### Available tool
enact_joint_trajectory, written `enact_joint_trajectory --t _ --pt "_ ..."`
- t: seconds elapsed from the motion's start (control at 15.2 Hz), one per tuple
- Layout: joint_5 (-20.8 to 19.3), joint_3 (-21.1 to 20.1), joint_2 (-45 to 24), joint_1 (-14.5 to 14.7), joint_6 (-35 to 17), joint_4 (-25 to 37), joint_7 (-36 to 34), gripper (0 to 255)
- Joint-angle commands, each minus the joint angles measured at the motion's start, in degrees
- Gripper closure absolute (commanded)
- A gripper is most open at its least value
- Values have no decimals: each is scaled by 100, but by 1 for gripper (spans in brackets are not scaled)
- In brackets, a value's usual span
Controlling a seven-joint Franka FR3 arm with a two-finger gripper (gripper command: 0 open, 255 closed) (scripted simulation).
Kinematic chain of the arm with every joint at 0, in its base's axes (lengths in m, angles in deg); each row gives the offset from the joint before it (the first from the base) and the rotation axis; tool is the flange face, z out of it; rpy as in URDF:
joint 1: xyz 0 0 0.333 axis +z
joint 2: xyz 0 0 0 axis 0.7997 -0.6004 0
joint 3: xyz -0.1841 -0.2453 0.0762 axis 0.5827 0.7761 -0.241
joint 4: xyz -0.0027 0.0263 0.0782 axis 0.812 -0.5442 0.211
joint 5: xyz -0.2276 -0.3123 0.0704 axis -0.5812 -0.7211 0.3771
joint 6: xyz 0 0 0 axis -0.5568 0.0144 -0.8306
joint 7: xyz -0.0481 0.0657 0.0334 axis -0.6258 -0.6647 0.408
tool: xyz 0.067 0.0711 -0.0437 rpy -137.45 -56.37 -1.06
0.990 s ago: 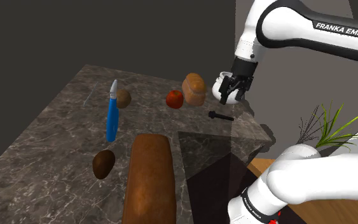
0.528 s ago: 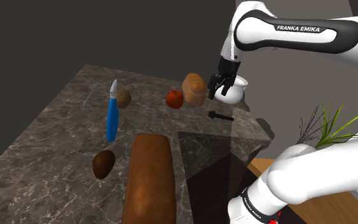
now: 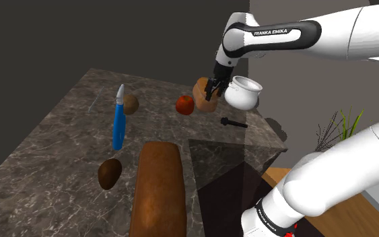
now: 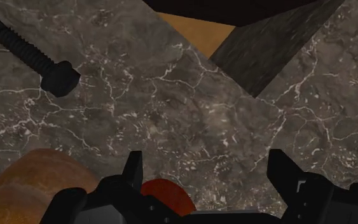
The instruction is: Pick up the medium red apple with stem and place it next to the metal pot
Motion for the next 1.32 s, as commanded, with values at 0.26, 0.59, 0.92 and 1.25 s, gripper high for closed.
enact_joint_trajectory --t 0.26,0.59,0.92,1.25 --pt "162 152 -1268 12 -420 1014 755 0" --pt "365 152 -2340 -20 -586 2043 1308 0" --pt "454 119 -2848 -51 -804 2381 1517 0" --pt "475 112 -2977 -54 -1115 2197 1531 0"
